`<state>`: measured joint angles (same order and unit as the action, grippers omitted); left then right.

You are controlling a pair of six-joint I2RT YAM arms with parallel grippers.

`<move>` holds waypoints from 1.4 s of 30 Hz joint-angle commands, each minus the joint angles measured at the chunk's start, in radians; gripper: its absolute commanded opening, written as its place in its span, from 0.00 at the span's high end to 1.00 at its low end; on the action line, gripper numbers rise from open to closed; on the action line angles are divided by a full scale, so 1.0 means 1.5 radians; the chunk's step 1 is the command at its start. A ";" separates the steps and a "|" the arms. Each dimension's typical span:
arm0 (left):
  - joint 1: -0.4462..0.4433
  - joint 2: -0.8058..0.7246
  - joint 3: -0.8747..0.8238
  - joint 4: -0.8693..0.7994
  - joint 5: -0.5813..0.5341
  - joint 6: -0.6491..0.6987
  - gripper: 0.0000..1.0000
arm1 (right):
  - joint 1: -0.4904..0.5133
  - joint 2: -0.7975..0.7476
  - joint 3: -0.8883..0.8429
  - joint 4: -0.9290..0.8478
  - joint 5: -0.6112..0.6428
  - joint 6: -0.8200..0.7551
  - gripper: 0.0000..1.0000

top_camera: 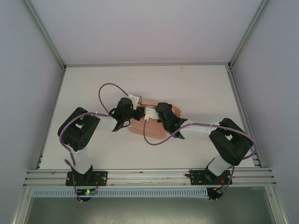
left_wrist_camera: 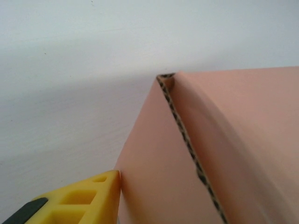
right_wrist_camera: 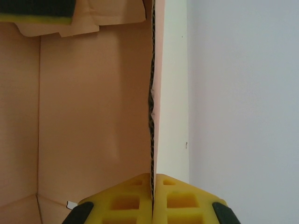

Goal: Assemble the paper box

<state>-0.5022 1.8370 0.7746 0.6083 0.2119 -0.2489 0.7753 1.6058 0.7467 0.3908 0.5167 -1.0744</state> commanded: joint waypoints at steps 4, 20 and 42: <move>-0.009 0.022 0.024 0.068 -0.076 -0.015 0.71 | 0.017 0.020 0.021 -0.059 -0.045 0.028 1.00; -0.046 0.065 0.065 -0.049 -0.482 -0.156 1.00 | 0.016 0.048 0.065 -0.178 -0.043 0.116 1.00; -0.047 -0.024 0.023 -0.048 -0.293 -0.045 0.47 | -0.009 0.041 0.068 -0.173 -0.060 0.115 1.00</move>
<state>-0.5804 1.8183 0.8135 0.5449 -0.2287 -0.3603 0.7742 1.6539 0.8669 0.2577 0.4713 -0.9211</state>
